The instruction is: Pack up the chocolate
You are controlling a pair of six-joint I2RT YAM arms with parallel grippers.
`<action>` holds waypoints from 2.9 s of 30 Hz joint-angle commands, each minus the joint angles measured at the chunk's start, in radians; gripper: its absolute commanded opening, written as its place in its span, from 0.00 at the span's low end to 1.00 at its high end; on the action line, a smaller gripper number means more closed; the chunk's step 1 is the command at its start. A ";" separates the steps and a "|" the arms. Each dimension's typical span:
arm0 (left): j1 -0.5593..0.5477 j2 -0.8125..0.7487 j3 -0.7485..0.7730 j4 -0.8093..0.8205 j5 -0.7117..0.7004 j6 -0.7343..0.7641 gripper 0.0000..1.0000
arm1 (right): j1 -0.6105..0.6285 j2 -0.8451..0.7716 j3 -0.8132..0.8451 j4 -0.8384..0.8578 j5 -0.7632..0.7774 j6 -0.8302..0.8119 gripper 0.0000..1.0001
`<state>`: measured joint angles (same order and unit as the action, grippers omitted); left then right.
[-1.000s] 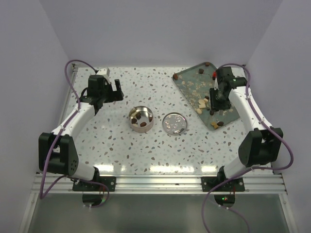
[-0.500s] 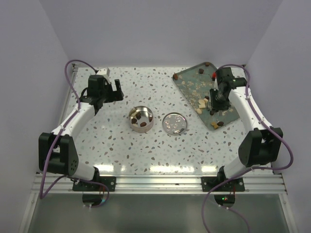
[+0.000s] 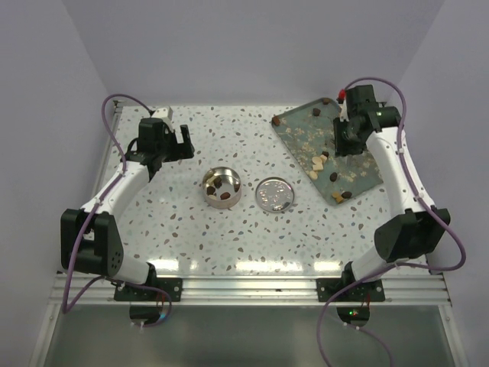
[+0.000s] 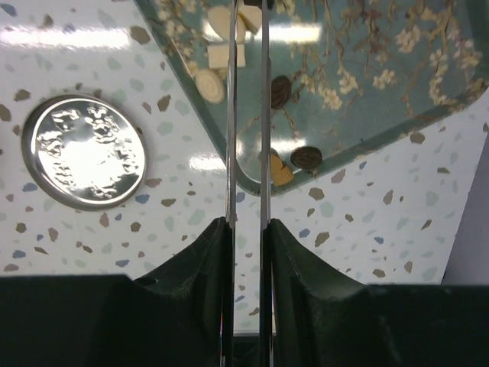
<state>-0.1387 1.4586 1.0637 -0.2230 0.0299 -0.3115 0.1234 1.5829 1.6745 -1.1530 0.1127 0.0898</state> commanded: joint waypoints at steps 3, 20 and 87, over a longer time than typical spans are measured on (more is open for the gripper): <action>-0.006 0.003 0.041 0.021 0.010 0.009 1.00 | 0.106 0.048 0.125 -0.033 -0.013 0.022 0.24; -0.006 -0.026 0.038 -0.012 -0.025 0.012 1.00 | 0.573 0.243 0.430 -0.047 -0.110 0.099 0.25; 0.028 0.072 0.081 0.005 0.004 -0.018 1.00 | 0.429 0.424 0.329 0.142 -0.073 0.002 0.40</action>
<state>-0.1181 1.5261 1.0966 -0.2272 0.0227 -0.3225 0.5503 2.0895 2.0018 -1.0565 0.0383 0.0868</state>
